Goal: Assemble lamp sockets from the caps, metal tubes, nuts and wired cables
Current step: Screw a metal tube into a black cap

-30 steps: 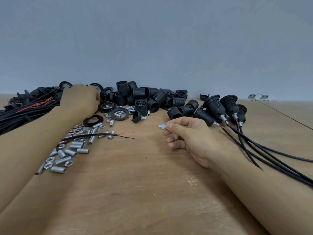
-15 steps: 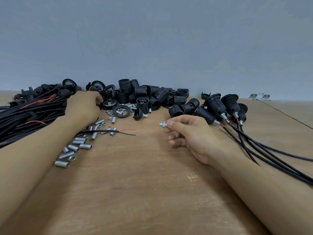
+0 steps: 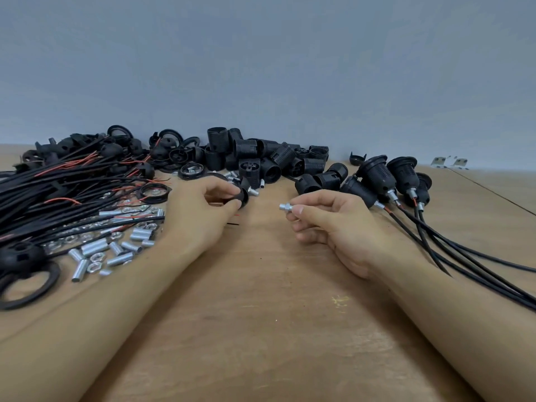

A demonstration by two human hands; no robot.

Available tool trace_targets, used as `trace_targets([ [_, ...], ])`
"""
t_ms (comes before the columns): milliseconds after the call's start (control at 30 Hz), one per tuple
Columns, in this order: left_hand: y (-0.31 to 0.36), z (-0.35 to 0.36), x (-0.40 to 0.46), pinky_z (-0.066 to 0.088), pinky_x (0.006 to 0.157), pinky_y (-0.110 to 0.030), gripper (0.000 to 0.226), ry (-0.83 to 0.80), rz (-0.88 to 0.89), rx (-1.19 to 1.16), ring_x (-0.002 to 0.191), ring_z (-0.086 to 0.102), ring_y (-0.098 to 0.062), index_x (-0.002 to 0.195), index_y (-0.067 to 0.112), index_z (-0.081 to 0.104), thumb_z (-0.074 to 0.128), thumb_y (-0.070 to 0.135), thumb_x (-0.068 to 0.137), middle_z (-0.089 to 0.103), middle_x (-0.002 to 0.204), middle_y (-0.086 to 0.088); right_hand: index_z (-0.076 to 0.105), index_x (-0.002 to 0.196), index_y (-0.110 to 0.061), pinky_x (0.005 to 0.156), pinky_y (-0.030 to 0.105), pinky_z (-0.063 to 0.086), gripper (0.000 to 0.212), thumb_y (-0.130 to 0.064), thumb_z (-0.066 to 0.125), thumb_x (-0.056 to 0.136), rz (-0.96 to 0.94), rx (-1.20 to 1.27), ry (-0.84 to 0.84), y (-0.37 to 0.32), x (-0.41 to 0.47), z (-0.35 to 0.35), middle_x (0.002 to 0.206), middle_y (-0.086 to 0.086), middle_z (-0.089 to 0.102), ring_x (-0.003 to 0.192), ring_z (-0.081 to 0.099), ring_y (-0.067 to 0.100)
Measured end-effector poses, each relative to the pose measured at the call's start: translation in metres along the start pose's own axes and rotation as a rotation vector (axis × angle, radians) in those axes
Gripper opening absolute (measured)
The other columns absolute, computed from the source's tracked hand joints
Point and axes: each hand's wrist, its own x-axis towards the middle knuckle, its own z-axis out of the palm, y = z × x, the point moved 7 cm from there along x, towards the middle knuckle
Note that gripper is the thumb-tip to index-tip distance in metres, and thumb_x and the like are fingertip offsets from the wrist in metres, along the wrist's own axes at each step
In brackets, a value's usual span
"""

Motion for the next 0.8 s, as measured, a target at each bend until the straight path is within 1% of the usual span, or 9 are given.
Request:
trace_targets([
  [67, 0.004, -0.002, -0.001, 0.056, 0.078, -0.020, 0.026, 0.025, 0.031, 0.008, 0.078, 0.066, -0.004, 0.079, 0.033, 0.068, 0.080, 0.010, 0.081, 0.067, 0.091, 0.013, 0.073, 0.094, -0.003, 0.059, 0.025, 0.054, 0.008, -0.003, 0.070, 0.087, 0.020, -0.005, -0.012, 0.001, 0.000, 0.000, 0.084, 0.014, 0.073, 0.069, 0.065, 0.017],
  [133, 0.014, -0.004, -0.003, 0.048, 0.069, -0.007, 0.026, 0.046, 0.123, 0.057, 0.078, 0.061, -0.002, 0.077, 0.034, 0.066, 0.082, 0.014, 0.078, 0.058, 0.100, 0.013, 0.074, 0.094, -0.004, 0.058, 0.025, 0.054, 0.008, -0.003, 0.070, 0.086, 0.019, -0.005, -0.035, 0.001, -0.001, 0.002, 0.085, 0.013, 0.073, 0.069, 0.066, 0.017],
  [200, 0.021, -0.005, -0.003, 0.044, 0.068, -0.003, 0.026, 0.060, 0.150, 0.007, 0.081, 0.062, -0.004, 0.076, 0.031, 0.066, 0.083, 0.013, 0.077, 0.058, 0.105, 0.009, 0.073, 0.094, -0.004, 0.059, 0.024, 0.054, 0.009, -0.003, 0.070, 0.086, 0.008, 0.004, -0.037, 0.000, -0.001, 0.002, 0.085, 0.013, 0.073, 0.069, 0.066, 0.017],
  [267, 0.020, 0.001, -0.007, 0.049, 0.072, -0.008, 0.021, -0.010, 0.043, -0.321, 0.083, 0.069, -0.008, 0.078, 0.022, 0.066, 0.083, 0.009, 0.076, 0.069, 0.099, 0.008, 0.073, 0.094, -0.005, 0.061, 0.024, 0.055, 0.009, -0.001, 0.070, 0.086, -0.033, 0.040, -0.031, -0.004, -0.001, 0.002, 0.087, 0.014, 0.074, 0.072, 0.067, 0.017],
  [333, 0.019, 0.023, -0.017, 0.055, 0.078, -0.020, 0.017, -0.218, -0.164, -0.836, 0.087, 0.071, -0.014, 0.079, 0.011, 0.065, 0.080, 0.007, 0.072, 0.073, 0.092, -0.003, 0.075, 0.090, -0.008, 0.067, 0.025, 0.056, 0.012, 0.001, 0.072, 0.083, -0.110, 0.090, -0.036, -0.010, -0.002, 0.003, 0.087, 0.015, 0.074, 0.074, 0.069, 0.018],
  [400, 0.019, 0.041, -0.027, 0.058, 0.080, -0.026, 0.017, -0.378, -0.315, -1.110, 0.096, 0.072, -0.023, 0.082, 0.005, 0.062, 0.074, 0.005, 0.071, 0.073, 0.099, -0.015, 0.077, 0.085, -0.014, 0.071, 0.025, 0.056, 0.015, 0.000, 0.073, 0.081, -0.190, 0.089, -0.047, -0.015, -0.005, 0.004, 0.084, 0.012, 0.074, 0.074, 0.070, 0.018],
  [467, 0.017, 0.046, -0.028, 0.059, 0.080, -0.028, 0.023, -0.434, -0.369, -1.145, 0.098, 0.073, -0.026, 0.093, 0.003, 0.061, 0.070, 0.001, 0.072, 0.073, 0.102, -0.017, 0.078, 0.085, -0.016, 0.071, 0.024, 0.056, 0.016, -0.001, 0.073, 0.082, -0.259, 0.034, -0.036, -0.021, -0.007, 0.004, 0.081, 0.008, 0.074, 0.074, 0.070, 0.017],
  [600, 0.014, 0.042, -0.022, 0.058, 0.074, -0.024, 0.050, -0.425, -0.333, -1.026, 0.081, 0.073, -0.023, 0.116, 0.007, 0.066, 0.070, -0.003, 0.068, 0.071, 0.091, -0.015, 0.077, 0.087, -0.019, 0.069, 0.024, 0.057, 0.015, -0.005, 0.075, 0.084, -0.366, -0.104, 0.002, -0.030, -0.011, 0.004, 0.079, 0.005, 0.074, 0.070, 0.070, 0.017],
  [800, 0.012, 0.043, -0.023, 0.058, 0.076, -0.026, 0.052, -0.423, -0.279, -0.915, 0.089, 0.073, -0.031, 0.110, 0.012, 0.073, 0.075, -0.004, 0.060, 0.073, 0.094, -0.014, 0.075, 0.087, -0.023, 0.072, 0.035, 0.061, 0.016, -0.007, 0.074, 0.085, -0.404, -0.237, 0.027, -0.034, -0.014, 0.004, 0.082, 0.000, 0.075, 0.070, 0.070, 0.015],
])
